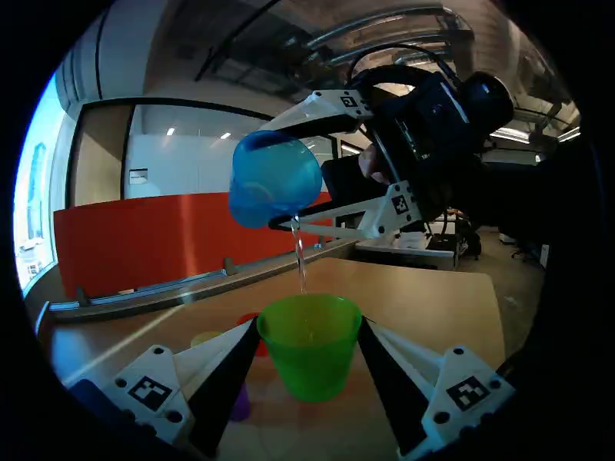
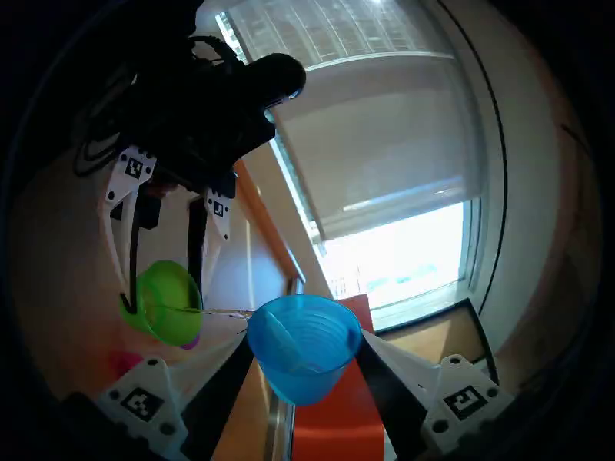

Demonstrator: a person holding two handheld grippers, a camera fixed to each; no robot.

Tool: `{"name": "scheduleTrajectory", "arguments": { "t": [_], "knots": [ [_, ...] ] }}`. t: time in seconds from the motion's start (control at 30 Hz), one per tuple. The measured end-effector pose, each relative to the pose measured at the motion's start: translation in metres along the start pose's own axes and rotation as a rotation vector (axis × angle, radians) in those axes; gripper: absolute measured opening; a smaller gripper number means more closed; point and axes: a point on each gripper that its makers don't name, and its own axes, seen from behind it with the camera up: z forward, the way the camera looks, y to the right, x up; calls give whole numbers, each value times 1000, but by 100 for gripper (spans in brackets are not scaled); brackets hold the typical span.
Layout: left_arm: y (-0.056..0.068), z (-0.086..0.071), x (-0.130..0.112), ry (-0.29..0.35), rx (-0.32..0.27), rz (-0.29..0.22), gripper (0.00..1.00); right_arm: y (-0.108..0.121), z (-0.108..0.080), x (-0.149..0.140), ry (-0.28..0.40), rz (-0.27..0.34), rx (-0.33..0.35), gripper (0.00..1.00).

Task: Pour water

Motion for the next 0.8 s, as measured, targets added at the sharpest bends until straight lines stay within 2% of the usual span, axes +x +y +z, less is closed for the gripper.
{"name": "scheduleTrajectory", "arguments": {
  "t": [0.8],
  "knots": [
    [3, 1, 1, 0, -4, 9, 88, -1, -5, 4, -4, -61, -3, 91]
  ]
}}
